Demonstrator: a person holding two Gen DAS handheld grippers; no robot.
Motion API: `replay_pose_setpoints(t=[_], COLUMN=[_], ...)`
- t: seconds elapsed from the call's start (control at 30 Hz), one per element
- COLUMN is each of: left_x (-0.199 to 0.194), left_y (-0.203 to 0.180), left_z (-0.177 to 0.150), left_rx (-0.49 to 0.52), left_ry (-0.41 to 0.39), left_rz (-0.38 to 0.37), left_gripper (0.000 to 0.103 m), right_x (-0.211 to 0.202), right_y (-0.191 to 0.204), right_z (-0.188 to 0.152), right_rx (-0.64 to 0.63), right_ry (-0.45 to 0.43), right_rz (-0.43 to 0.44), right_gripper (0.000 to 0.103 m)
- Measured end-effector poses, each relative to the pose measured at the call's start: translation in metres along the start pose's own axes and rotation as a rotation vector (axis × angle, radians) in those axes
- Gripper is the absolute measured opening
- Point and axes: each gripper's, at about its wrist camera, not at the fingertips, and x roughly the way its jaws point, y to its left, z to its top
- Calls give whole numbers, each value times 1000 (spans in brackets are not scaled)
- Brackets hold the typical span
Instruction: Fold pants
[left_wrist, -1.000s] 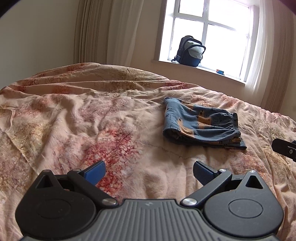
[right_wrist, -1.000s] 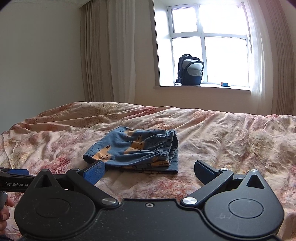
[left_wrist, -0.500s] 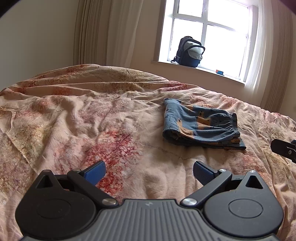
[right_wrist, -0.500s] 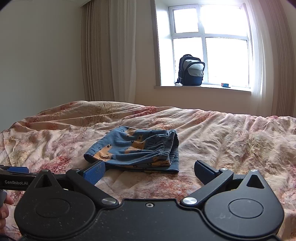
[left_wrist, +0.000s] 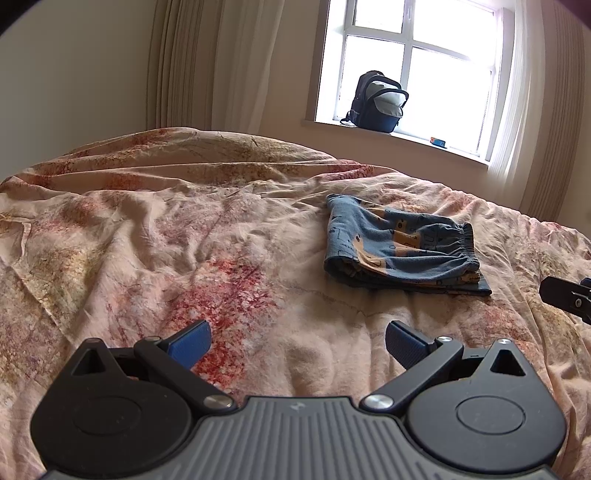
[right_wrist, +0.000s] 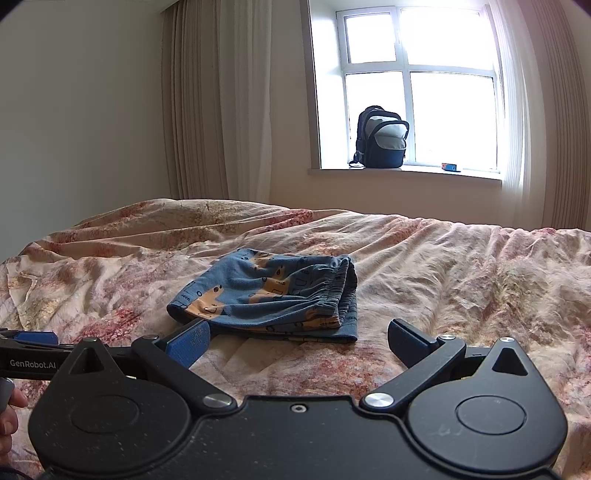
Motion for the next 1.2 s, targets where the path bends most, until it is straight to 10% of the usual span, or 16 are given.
replay_pose_setpoints(t=[1.2], left_x=[-1], left_y=[1], left_z=[2], left_rx=[0], left_ry=[9], left_rz=[46], left_gripper=[103], right_x=[0], right_y=[1], right_z=[0], right_rx=[-1], right_ry=[1], right_rz=[-1], right_gripper=[102])
